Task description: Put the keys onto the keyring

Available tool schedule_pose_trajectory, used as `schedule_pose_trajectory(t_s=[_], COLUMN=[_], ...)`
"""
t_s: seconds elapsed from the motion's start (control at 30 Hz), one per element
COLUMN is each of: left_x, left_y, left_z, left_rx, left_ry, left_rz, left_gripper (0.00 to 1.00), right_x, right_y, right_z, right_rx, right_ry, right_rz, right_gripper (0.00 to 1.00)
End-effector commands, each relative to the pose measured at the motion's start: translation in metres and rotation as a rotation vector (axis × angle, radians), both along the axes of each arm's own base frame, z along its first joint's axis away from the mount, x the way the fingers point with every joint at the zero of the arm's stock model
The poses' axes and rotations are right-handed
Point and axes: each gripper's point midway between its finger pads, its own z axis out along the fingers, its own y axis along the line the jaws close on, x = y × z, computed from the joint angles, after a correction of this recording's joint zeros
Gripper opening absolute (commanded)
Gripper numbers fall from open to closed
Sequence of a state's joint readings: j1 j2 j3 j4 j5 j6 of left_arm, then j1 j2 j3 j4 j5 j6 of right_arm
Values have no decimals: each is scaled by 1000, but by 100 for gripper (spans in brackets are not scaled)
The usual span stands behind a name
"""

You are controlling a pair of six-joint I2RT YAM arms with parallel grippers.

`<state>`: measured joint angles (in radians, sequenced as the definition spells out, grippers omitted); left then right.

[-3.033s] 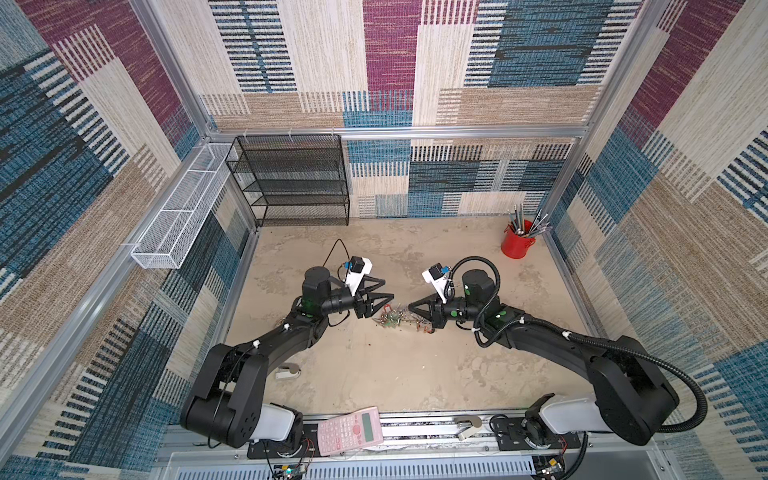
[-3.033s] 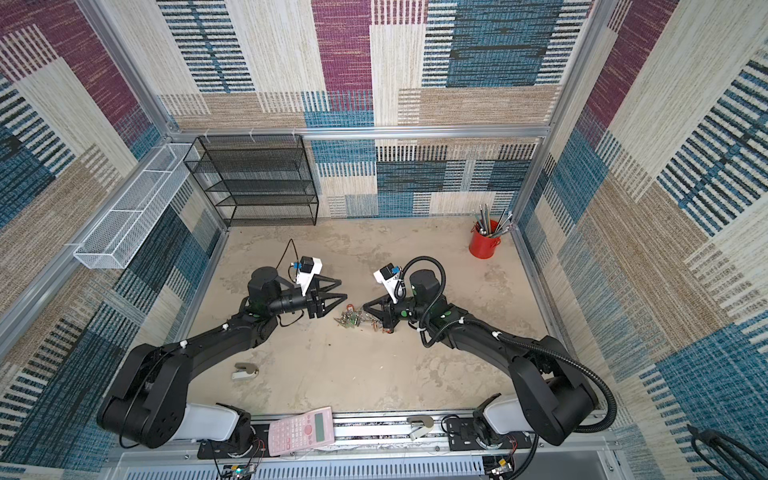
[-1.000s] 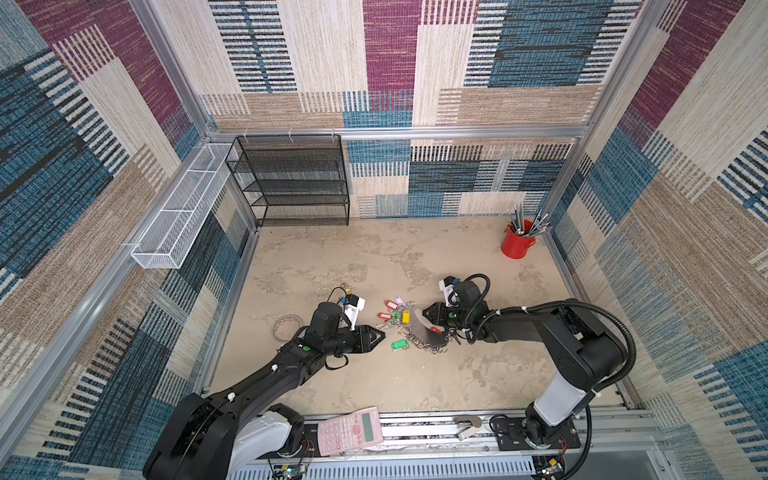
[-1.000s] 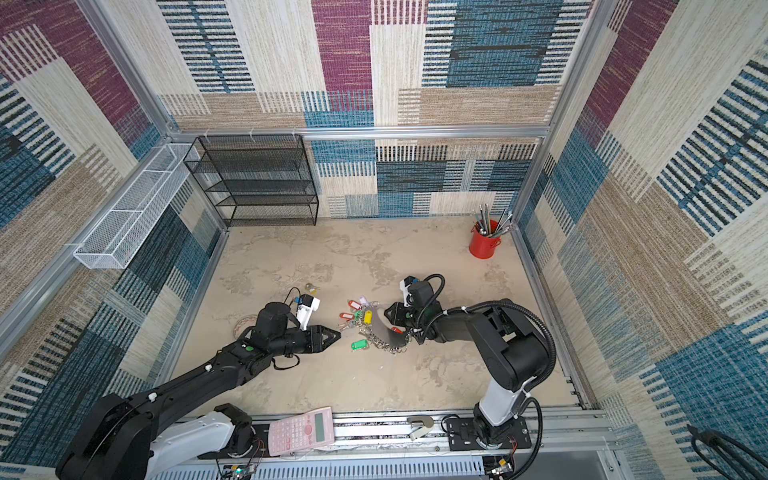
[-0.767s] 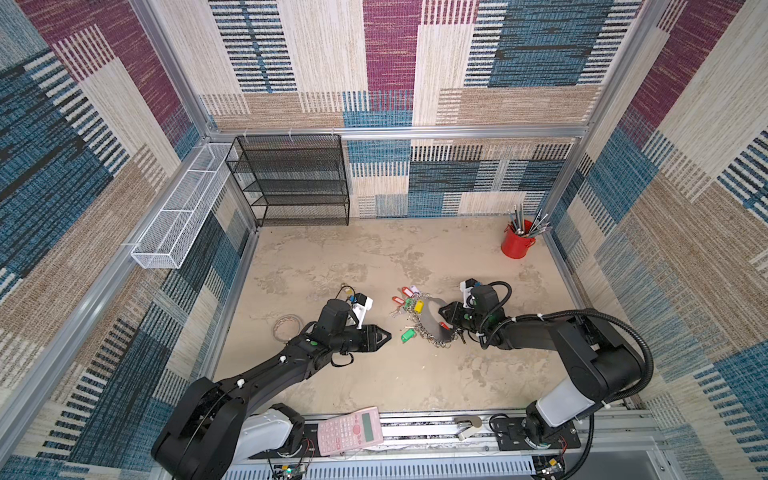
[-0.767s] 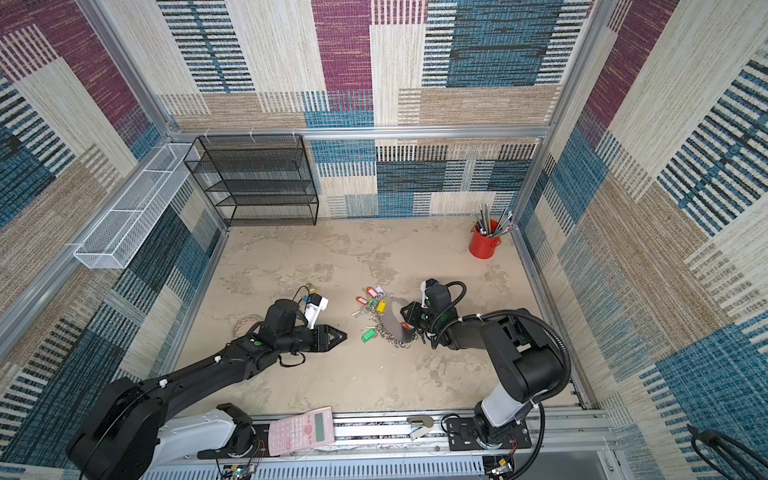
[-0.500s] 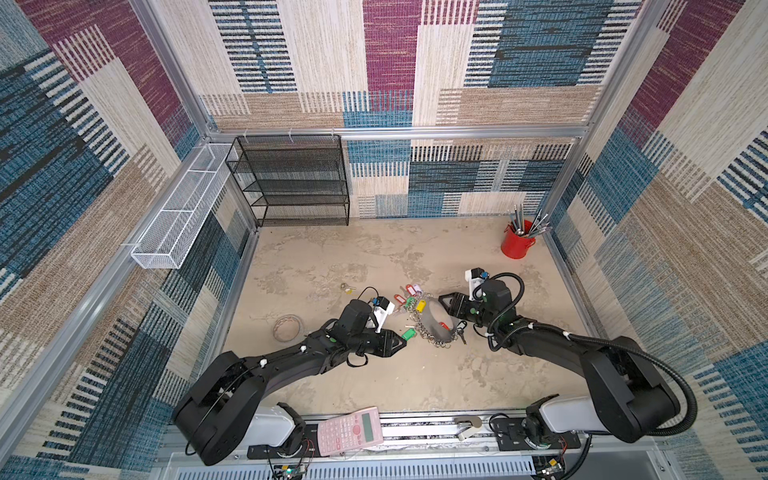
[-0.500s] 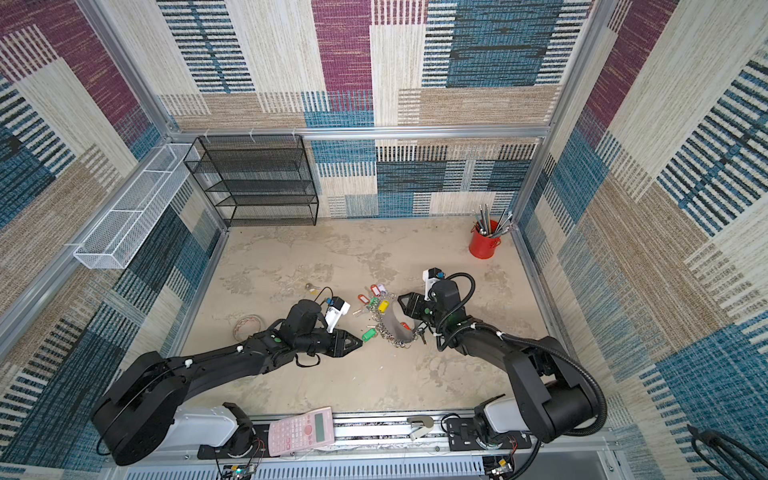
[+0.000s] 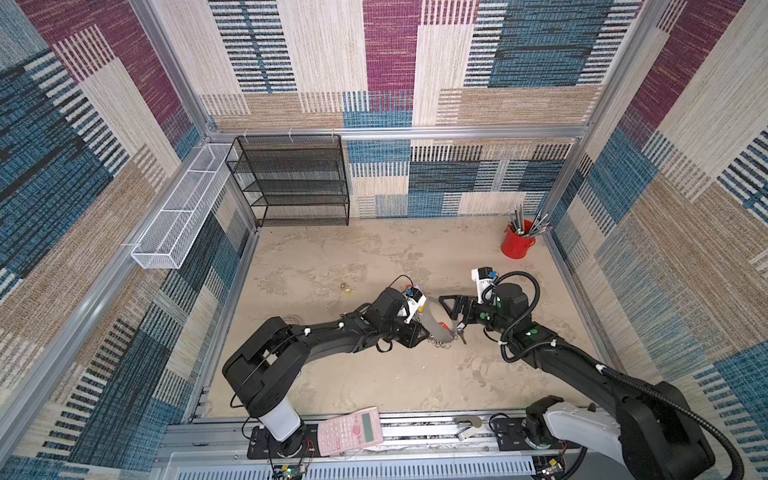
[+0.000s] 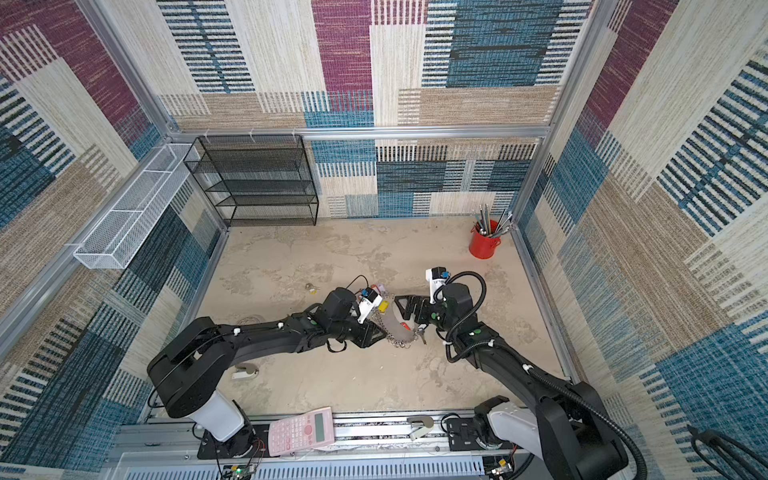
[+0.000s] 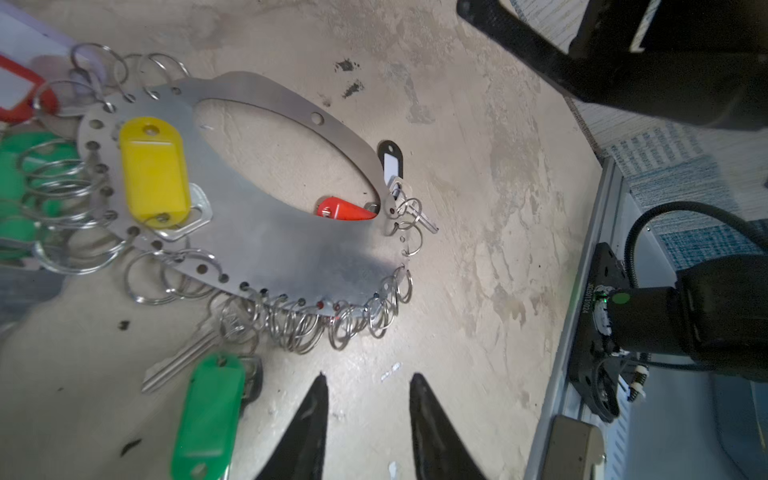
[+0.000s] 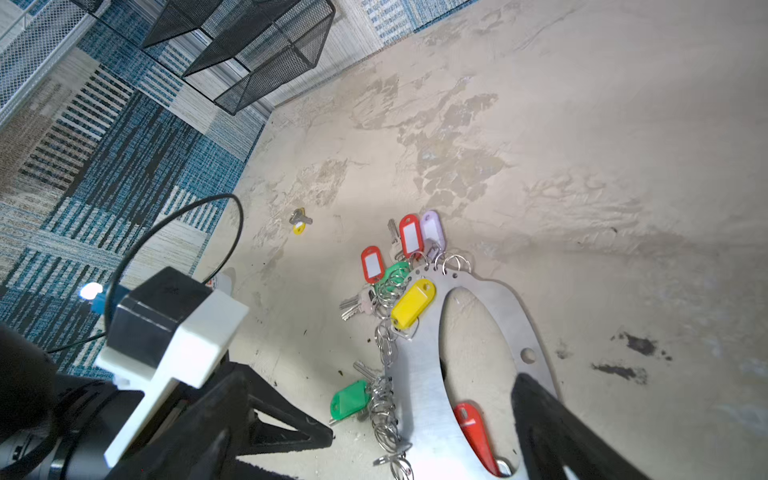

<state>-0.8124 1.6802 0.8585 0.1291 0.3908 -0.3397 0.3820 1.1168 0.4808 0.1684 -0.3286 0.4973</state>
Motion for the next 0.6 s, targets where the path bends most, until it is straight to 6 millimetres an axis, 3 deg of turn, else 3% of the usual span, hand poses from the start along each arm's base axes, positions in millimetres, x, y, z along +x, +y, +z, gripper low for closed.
schedule_pose_trajectory(t_s=[0.0,0.17,0.57], left_x=[5,7,8], left_y=[1,3,6], left_z=[-12,-28,-42], left_rx=[69,118,43], left_ry=[-17,3,117], left_rz=[-3,30,99], left_gripper=[36,33,31], right_x=[-2,-4,-9], right_y=[0,0,8], right_z=[0,-9,-21], right_rx=[-5,-22,-8], right_ry=[-6,13,38], right_rz=[8,18,67], right_gripper=[100,100,100])
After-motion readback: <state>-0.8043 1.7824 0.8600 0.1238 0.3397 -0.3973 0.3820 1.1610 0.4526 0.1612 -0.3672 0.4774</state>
